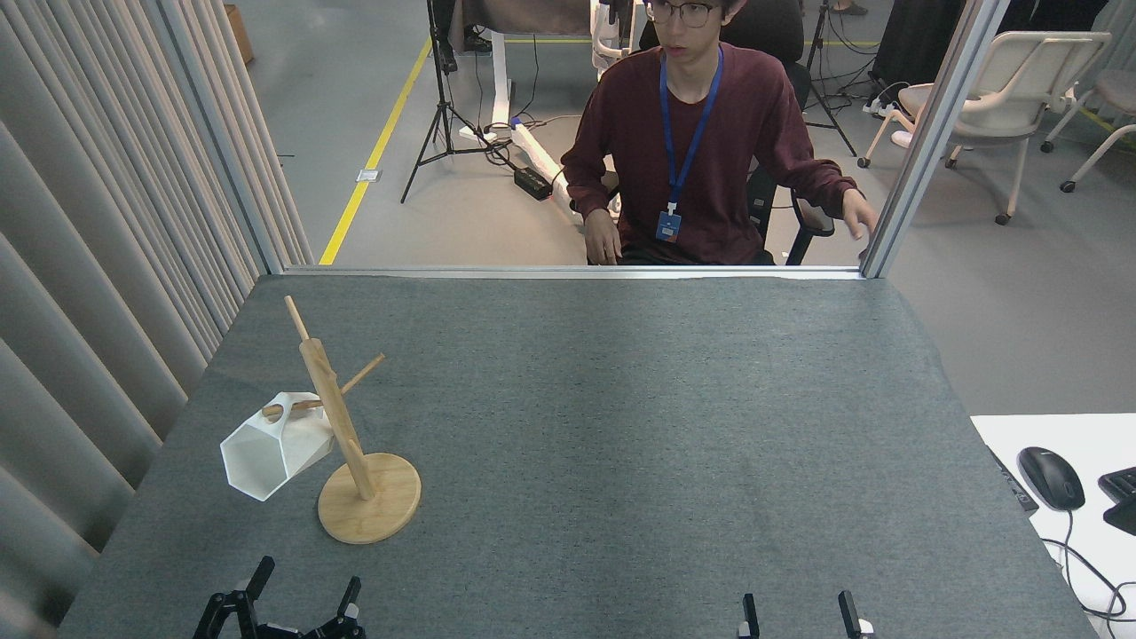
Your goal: Hang cup on storage rack
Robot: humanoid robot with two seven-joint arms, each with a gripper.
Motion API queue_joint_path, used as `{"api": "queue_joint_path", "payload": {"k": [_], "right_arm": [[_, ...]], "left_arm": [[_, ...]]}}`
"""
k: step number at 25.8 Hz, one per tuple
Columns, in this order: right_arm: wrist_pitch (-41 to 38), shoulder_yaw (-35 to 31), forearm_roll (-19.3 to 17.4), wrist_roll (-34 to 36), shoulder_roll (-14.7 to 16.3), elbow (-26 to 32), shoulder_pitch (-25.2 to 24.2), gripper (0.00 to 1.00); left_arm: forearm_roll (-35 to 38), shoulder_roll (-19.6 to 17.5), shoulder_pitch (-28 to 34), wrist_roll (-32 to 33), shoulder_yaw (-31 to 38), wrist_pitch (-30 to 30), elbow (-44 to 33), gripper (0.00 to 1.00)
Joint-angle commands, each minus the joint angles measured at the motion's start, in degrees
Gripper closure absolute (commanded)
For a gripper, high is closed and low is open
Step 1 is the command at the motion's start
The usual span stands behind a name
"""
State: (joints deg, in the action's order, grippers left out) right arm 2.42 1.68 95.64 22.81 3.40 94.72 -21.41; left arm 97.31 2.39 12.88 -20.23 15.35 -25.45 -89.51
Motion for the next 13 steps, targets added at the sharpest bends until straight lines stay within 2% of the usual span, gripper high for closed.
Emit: {"api": "queue_joint_path", "payload": {"k": [1,5,13], "right_arm": [[0.0,-0.2,0.1,0.0,0.6,0.4,-1.0,0.01],[0.0,-1.5,0.1,0.0,0.9,1.1,-1.9,0.01],[0.0,-1.9,0.1,0.2,1.3,2.0,-2.0,0.01]], "left_arm": [[-4.8,-0.4,1.2,-0.5,-1.6,2.4,0.8,0.0],[-4.7,-1.1,2.2,-4.1,-2.5,4.3,1.5,0.0],[-4.5,-1.6,3.3,-7.0,-2.6,7.5,0.9,0.0]]}}
